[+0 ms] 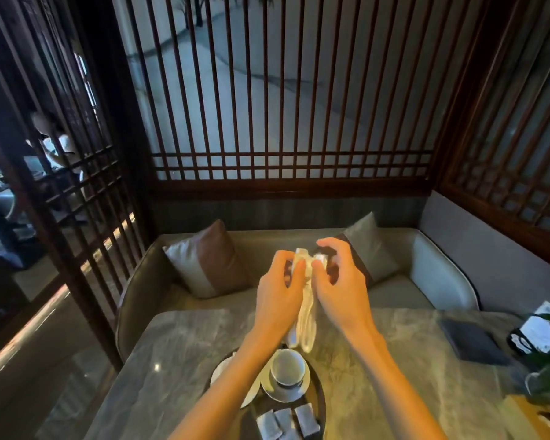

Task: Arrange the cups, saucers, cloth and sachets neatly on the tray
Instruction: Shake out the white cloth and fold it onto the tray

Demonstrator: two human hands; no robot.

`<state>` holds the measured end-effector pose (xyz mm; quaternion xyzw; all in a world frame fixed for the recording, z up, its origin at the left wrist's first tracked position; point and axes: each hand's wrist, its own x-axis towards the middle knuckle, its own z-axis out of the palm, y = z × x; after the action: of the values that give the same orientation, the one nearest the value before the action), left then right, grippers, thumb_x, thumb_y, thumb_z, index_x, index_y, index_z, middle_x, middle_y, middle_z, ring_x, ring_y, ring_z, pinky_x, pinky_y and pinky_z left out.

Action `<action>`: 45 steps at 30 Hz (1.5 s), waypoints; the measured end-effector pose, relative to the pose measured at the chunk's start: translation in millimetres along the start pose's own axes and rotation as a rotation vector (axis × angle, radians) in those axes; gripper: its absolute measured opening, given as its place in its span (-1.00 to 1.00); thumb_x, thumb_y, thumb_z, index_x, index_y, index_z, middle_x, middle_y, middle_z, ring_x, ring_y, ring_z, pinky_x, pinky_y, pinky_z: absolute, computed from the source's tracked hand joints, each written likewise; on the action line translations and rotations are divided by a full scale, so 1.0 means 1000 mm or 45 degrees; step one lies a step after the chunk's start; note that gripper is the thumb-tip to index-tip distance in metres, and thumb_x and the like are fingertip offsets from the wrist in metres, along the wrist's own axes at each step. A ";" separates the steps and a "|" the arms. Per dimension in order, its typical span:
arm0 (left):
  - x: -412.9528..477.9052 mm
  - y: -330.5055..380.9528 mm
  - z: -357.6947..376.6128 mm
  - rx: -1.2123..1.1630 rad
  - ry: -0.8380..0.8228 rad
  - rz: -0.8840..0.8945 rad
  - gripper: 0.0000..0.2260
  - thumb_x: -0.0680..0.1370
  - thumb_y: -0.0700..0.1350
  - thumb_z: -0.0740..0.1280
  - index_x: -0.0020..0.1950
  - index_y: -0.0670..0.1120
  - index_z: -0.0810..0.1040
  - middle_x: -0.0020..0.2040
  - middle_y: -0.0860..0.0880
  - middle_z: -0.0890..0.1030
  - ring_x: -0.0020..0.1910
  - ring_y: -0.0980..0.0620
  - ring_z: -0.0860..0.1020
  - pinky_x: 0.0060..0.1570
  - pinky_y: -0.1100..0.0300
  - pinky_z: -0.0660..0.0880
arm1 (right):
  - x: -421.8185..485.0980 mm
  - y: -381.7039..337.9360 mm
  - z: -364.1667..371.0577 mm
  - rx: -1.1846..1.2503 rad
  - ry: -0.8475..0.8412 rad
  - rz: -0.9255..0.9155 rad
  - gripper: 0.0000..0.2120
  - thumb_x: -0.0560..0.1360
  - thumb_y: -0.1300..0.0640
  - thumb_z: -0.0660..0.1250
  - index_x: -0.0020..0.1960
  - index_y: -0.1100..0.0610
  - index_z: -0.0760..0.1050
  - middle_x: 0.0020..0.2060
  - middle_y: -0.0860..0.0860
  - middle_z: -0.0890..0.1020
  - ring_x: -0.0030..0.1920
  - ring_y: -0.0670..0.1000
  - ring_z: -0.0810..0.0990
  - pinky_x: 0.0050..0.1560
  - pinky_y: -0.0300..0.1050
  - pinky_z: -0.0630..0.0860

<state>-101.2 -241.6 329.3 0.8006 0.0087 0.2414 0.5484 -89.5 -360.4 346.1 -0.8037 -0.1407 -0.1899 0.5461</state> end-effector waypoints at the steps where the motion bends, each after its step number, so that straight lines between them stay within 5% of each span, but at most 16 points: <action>1: -0.003 0.002 -0.005 -0.058 -0.045 0.009 -0.91 0.60 0.02 0.29 0.08 0.07 0.48 -0.12 0.14 0.64 -0.14 0.19 0.64 -0.13 0.30 0.60 | -0.003 -0.003 -0.004 -0.038 -0.073 -0.051 -0.84 0.60 0.03 0.25 0.16 -0.16 0.44 -0.12 -0.21 0.61 -0.11 -0.22 0.60 -0.19 -0.40 0.52; 5: -0.003 0.012 -0.035 -0.135 -0.156 0.005 -0.89 0.59 -0.08 0.32 0.08 -0.06 0.55 -0.13 0.08 0.65 -0.15 0.17 0.64 -0.16 0.29 0.58 | -0.002 -0.012 -0.031 -0.050 -0.482 -0.140 -0.76 0.59 0.13 0.26 0.14 -0.19 0.51 -0.10 -0.18 0.67 -0.05 -0.15 0.67 -0.07 -0.18 0.64; 7: -0.002 0.015 -0.049 -0.117 -0.281 -0.028 -0.89 0.59 -0.13 0.32 0.06 -0.13 0.55 -0.23 0.02 0.63 -0.25 0.10 0.61 -0.23 0.17 0.57 | 0.002 -0.020 -0.042 -0.151 -0.614 -0.207 -0.77 0.58 0.11 0.30 0.13 -0.21 0.51 -0.14 -0.20 0.67 -0.07 -0.18 0.66 -0.10 -0.23 0.64; 11: -0.005 0.027 -0.062 -0.119 -0.553 -0.041 -0.89 0.58 -0.13 0.32 0.08 -0.13 0.53 -0.37 0.11 0.58 -0.37 0.21 0.56 -0.37 0.32 0.53 | 0.013 -0.039 -0.051 -0.464 -0.662 -0.400 -0.91 0.52 -0.07 0.35 0.02 -0.19 0.53 -0.07 -0.27 0.54 -0.03 -0.24 0.53 -0.07 -0.36 0.48; 17: -0.007 0.043 -0.068 -0.183 -0.624 -0.130 -0.84 0.60 -0.02 0.29 0.06 -0.09 0.57 -0.10 -0.19 0.64 -0.23 0.07 0.61 -0.26 0.30 0.56 | 0.025 -0.064 -0.063 -0.550 -0.835 -0.387 -0.85 0.49 -0.18 0.34 0.02 -0.18 0.49 -0.04 -0.27 0.52 0.01 -0.25 0.47 -0.11 -0.38 0.39; 23: -0.010 0.051 -0.068 -0.166 -0.628 -0.105 -0.86 0.60 -0.08 0.29 -0.01 -0.14 0.55 -0.10 -0.23 0.65 -0.15 -0.15 0.65 -0.18 0.16 0.61 | 0.022 -0.079 -0.068 -0.613 -0.884 -0.389 -0.82 0.49 -0.18 0.35 0.01 -0.15 0.46 -0.07 -0.23 0.52 -0.06 -0.24 0.48 -0.18 -0.37 0.36; 29: -0.016 0.057 -0.068 -0.207 -0.646 -0.061 -0.86 0.62 -0.09 0.26 -0.09 -0.11 0.52 -0.29 0.06 0.59 -0.29 0.12 0.58 -0.29 0.26 0.52 | 0.024 -0.081 -0.069 -0.614 -0.938 -0.292 -0.84 0.50 -0.18 0.34 -0.02 -0.17 0.42 -0.11 -0.22 0.52 -0.10 -0.20 0.51 -0.22 -0.32 0.39; 33: -0.018 0.065 -0.068 -0.176 -0.700 -0.034 -0.74 0.52 0.13 0.34 0.01 -0.06 0.50 -0.24 0.11 0.61 -0.24 0.17 0.60 -0.24 0.33 0.52 | 0.025 -0.077 -0.069 -0.492 -0.916 -0.224 -0.88 0.51 -0.10 0.36 -0.07 -0.15 0.42 -0.13 -0.18 0.54 -0.13 -0.13 0.53 -0.22 -0.30 0.40; 36: -0.017 0.065 -0.068 -0.111 -0.737 0.005 -0.68 0.46 0.02 0.46 0.10 -0.06 0.47 -0.04 0.00 0.67 -0.06 0.03 0.67 -0.02 0.15 0.63 | 0.024 -0.075 -0.071 -0.417 -0.907 -0.178 -0.89 0.50 -0.10 0.36 -0.08 -0.15 0.44 -0.14 -0.17 0.57 -0.13 -0.15 0.55 -0.21 -0.29 0.42; 39: -0.016 0.065 -0.070 -0.185 -0.723 0.015 -0.70 0.49 -0.11 0.46 0.15 -0.11 0.47 -0.04 -0.01 0.68 -0.06 0.06 0.68 -0.04 0.18 0.64 | 0.025 -0.074 -0.067 -0.256 -0.824 -0.118 -0.82 0.43 -0.20 0.38 -0.10 -0.14 0.47 -0.19 -0.18 0.61 -0.17 -0.19 0.58 -0.22 -0.32 0.46; 42: -0.015 0.065 -0.074 -0.418 -0.620 -0.028 -0.75 0.53 -0.09 0.41 0.17 -0.09 0.50 -0.05 -0.03 0.68 -0.05 0.01 0.68 -0.04 0.16 0.62 | 0.023 -0.065 -0.065 -0.074 -0.649 -0.101 -0.58 0.37 -0.40 0.32 0.10 -0.20 0.47 -0.05 -0.23 0.63 0.01 -0.26 0.59 -0.02 -0.31 0.51; 45: -0.013 0.060 -0.076 -0.690 -0.489 -0.151 -0.71 0.51 0.00 0.37 0.19 -0.04 0.52 0.03 -0.04 0.69 0.02 -0.06 0.68 -0.08 0.19 0.62 | 0.021 -0.045 -0.064 0.038 -0.552 0.032 -0.36 0.38 -0.49 0.15 0.42 -0.35 0.20 0.13 -0.49 0.49 0.16 -0.46 0.43 0.07 -0.34 0.41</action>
<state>-157.6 -202.4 399.1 0.6547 -0.1125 0.0474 0.7460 -100.3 -403.0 414.4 -0.8193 -0.2476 -0.0037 0.5172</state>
